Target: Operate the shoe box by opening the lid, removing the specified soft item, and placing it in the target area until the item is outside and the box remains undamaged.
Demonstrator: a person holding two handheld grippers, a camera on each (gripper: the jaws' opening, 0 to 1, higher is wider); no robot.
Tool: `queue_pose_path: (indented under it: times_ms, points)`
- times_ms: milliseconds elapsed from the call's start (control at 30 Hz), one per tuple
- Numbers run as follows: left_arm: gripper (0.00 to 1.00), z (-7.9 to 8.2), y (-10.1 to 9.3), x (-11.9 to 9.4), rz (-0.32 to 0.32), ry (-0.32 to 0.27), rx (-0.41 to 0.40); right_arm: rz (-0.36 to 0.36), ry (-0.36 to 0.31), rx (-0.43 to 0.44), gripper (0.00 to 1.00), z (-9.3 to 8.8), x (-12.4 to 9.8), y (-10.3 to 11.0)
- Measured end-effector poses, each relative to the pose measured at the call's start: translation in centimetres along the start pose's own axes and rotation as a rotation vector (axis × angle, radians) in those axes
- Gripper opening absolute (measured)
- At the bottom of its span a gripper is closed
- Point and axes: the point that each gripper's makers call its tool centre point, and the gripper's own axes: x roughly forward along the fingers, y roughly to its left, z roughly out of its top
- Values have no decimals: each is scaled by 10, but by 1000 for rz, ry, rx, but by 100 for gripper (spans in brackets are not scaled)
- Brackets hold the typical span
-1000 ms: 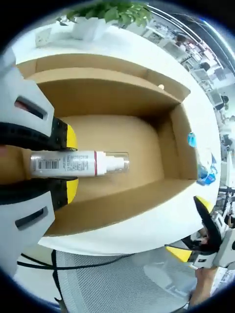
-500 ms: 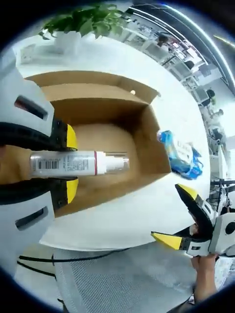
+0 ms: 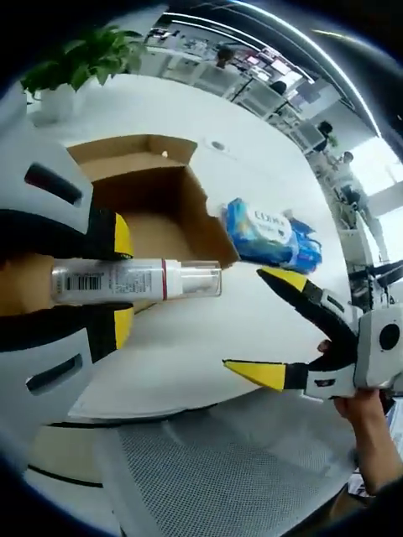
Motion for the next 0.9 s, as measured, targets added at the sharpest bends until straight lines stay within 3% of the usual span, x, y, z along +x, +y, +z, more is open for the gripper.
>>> queue_pose_path:
  times_ms: [367, 533, 900]
  points:
    - [18, 36, -17, -8, -49, -50, 92, 64, -45, -61, 46, 15, -11, 5]
    - [18, 50, -27, -10, -89, -75, 108, 145, -81, -71, 36, 23, -14, 23]
    - [18, 59, -42, -14, -167, -74, 155, 214, -96, -65, 20, 26, -23, 33]
